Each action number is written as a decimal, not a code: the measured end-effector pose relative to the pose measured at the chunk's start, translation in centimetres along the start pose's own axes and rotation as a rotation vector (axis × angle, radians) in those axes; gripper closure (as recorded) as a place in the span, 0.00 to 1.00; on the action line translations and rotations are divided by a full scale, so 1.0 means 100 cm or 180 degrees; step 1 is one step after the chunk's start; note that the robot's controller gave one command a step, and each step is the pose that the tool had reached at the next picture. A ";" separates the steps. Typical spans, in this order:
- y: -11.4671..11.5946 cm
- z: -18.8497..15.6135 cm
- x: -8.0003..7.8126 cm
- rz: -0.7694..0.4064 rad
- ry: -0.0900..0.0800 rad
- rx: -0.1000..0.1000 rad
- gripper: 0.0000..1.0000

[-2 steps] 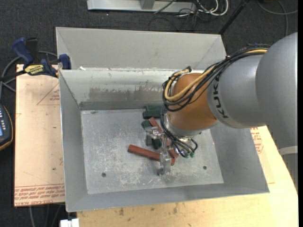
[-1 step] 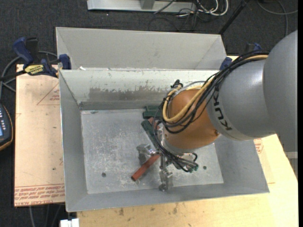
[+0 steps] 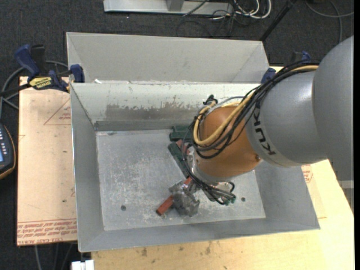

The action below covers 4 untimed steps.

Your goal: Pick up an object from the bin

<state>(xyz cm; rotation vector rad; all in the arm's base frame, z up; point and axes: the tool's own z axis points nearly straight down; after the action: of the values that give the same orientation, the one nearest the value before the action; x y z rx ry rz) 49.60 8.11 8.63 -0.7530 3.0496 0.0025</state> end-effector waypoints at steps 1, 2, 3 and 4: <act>-0.002 0.015 -0.071 -0.0165 -0.0014 0.0004 1.00; -0.003 0.015 -0.068 -0.0158 -0.0009 0.0002 0.00; -0.105 -0.021 -0.043 0.0245 -0.0015 0.0020 0.00; -0.115 -0.003 -0.048 0.0310 -0.0006 0.0003 0.00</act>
Offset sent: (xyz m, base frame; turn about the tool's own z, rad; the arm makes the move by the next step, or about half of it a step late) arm 0.0608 0.0287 -0.0163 -0.0524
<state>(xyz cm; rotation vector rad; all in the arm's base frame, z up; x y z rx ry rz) 59.22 0.17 8.89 -0.6032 3.0807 0.0017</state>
